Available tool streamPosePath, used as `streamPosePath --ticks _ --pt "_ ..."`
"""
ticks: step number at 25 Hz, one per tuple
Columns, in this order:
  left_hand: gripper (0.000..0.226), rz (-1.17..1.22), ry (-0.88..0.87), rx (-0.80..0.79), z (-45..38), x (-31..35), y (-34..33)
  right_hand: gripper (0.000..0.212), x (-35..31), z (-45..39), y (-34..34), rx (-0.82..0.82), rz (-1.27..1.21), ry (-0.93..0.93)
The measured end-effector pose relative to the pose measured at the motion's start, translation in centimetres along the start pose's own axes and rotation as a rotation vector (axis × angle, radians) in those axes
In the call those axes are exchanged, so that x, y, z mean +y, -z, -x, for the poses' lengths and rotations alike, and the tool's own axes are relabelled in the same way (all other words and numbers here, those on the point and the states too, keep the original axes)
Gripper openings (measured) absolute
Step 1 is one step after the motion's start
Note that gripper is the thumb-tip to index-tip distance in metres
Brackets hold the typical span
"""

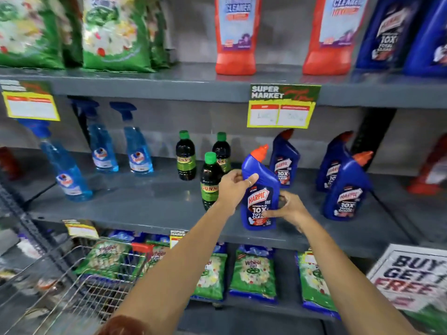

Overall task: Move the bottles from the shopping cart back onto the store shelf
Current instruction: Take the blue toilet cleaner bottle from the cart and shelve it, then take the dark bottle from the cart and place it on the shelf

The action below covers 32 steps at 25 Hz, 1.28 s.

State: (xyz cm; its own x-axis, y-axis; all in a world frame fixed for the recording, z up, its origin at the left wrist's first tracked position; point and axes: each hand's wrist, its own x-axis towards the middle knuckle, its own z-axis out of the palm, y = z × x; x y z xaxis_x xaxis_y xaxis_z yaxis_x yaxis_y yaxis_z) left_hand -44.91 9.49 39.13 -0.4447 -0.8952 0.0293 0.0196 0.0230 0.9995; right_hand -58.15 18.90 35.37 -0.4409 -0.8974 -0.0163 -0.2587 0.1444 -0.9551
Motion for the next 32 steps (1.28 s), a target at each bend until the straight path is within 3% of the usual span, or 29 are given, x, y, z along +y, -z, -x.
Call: streamPosePath --ticks 6,16,19,22,26,32 --pt "0.027 -0.105 0.02 -0.082 -2.9 -1.6 -4.7 0.059 3.5 -2.3 1.6 0.218 -0.118 -0.025" --pt "0.03 -0.102 0.005 -0.099 -3.7 -2.3 -6.3 0.064 4.1 -3.2 2.8 0.296 -0.1 -0.087" --pt "0.029 -0.155 0.0 -0.034 -3.6 -2.4 -4.8 0.073 4.1 -1.7 1.1 0.542 0.067 -0.053" --pt "0.03 -0.21 -0.061 0.039 -2.7 -2.2 -1.2 0.039 3.7 0.3 -2.4 0.764 0.141 0.114" --pt "0.041 -0.173 -0.051 0.155 -0.1 -2.2 6.0 0.016 2.0 0.6 -8.3 0.641 0.167 0.324" --pt "0.019 -0.179 0.067 0.466 5.1 -7.2 21.1 0.008 0.1 1.9 -20.1 0.315 0.164 0.408"
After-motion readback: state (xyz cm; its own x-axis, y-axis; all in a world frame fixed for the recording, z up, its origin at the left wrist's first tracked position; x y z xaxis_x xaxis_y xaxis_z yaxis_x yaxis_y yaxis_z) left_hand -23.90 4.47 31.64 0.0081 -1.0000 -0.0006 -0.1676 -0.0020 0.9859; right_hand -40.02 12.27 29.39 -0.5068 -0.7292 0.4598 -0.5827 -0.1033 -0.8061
